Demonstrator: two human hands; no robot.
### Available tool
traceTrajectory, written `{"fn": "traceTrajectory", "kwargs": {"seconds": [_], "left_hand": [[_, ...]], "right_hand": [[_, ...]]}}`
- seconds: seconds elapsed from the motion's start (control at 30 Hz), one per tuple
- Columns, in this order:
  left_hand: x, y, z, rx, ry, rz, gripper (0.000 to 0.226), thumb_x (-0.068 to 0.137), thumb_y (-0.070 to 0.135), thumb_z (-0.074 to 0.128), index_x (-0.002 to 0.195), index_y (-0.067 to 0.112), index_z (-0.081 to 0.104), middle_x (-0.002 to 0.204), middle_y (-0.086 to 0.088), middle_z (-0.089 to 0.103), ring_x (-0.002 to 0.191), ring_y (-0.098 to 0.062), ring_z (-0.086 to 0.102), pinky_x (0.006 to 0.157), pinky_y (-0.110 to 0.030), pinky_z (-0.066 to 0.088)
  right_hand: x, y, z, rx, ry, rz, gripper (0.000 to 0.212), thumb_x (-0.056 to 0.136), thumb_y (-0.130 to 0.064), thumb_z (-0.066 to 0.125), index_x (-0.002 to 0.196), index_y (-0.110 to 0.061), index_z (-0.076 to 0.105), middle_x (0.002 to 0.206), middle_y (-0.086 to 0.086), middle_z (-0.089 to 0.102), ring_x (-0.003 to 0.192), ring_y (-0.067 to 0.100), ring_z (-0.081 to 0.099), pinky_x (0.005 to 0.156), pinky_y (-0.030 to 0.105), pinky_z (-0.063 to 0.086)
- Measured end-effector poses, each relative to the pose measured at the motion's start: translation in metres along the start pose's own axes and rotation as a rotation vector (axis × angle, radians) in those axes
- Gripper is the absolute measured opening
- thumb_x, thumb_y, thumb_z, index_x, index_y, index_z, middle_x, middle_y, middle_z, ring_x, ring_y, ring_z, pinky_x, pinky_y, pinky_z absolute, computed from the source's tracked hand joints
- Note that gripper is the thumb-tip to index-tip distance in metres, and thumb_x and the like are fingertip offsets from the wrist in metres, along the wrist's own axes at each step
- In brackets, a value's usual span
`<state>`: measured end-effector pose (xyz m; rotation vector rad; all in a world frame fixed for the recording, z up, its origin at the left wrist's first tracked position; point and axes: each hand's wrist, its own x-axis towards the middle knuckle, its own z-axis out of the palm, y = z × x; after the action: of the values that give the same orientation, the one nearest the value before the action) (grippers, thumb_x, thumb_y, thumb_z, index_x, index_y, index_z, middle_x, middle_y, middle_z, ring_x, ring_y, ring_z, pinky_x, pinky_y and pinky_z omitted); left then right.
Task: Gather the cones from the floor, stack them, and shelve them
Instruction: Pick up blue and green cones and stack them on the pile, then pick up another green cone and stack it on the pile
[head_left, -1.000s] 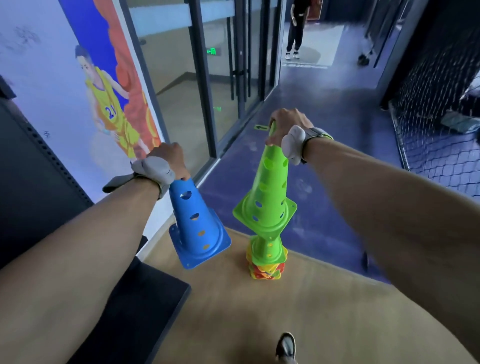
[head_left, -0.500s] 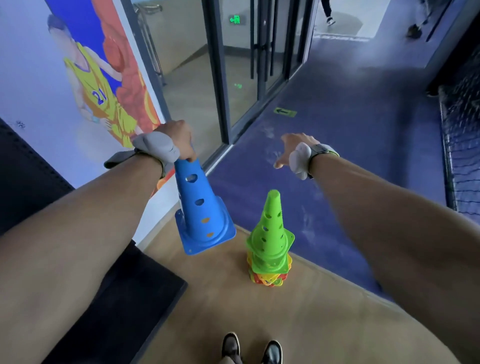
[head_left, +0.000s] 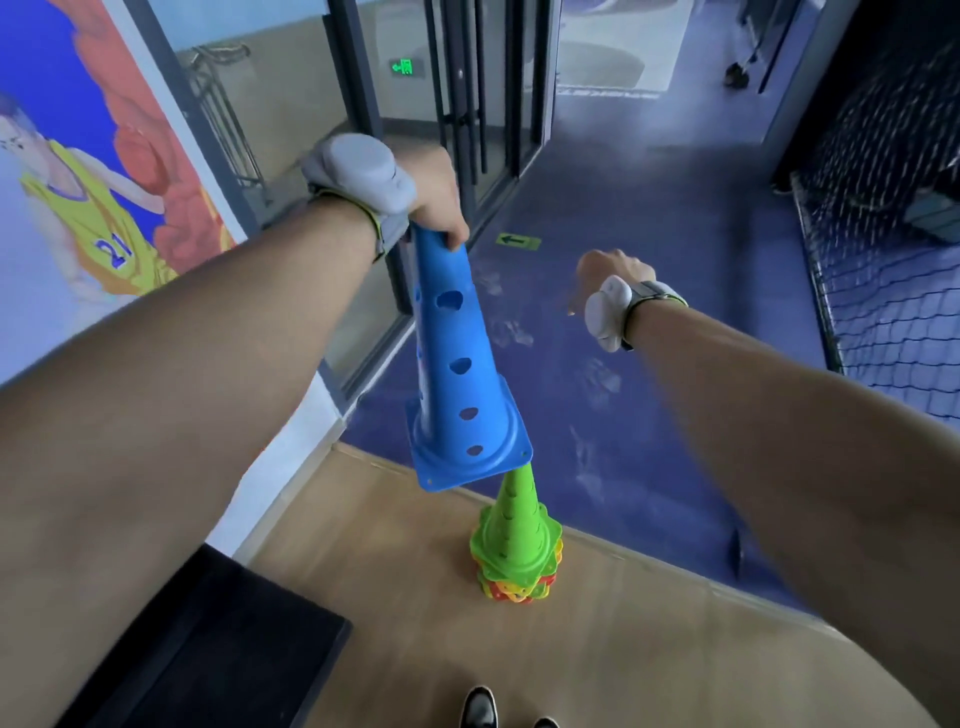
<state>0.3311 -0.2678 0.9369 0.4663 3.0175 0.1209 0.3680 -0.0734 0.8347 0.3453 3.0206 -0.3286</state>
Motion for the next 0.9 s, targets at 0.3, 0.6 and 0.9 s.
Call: {"fn": "traceTrajectory", "kwargs": {"seconds": [0.3,0.6,0.9], "left_hand": [[0.029,0.033,0.074,0.084,-0.195,0.124,0.061,0.077,0.046,0.074,0.12,0.008,0.056,0.114,-0.01,0.062,0.099,-0.028,0.06,0.075,-0.028,0.045],[0.017,0.039,0.114,-0.103,-0.232,0.191,0.072,0.085,0.045,0.067,0.145,0.016,0.04,0.147,-0.003,0.043,0.134,-0.023,0.043,0.102,-0.033,0.037],[0.011,0.052,0.145,-0.164,-0.186,0.34,0.062,0.085,0.043,0.067,0.138,0.02,0.048,0.14,-0.003,0.051,0.129,-0.024,0.047,0.096,-0.033,0.04]], "right_hand": [[0.007,0.037,0.023,0.009,0.022,0.084,0.007,0.072,-0.011,0.069,0.073,-0.013,0.062,0.068,0.003,0.056,0.056,0.023,0.05,0.056,0.024,0.037],[-0.002,0.041,0.045,0.045,-0.009,0.092,0.016,0.07,-0.014,0.072,0.073,-0.016,0.057,0.076,0.005,0.06,0.07,0.032,0.057,0.056,0.028,0.044],[-0.044,0.038,0.063,0.157,-0.022,0.201,0.026,0.08,-0.023,0.07,0.105,-0.026,0.067,0.102,0.0,0.067,0.084,0.029,0.064,0.064,0.028,0.05]]}}
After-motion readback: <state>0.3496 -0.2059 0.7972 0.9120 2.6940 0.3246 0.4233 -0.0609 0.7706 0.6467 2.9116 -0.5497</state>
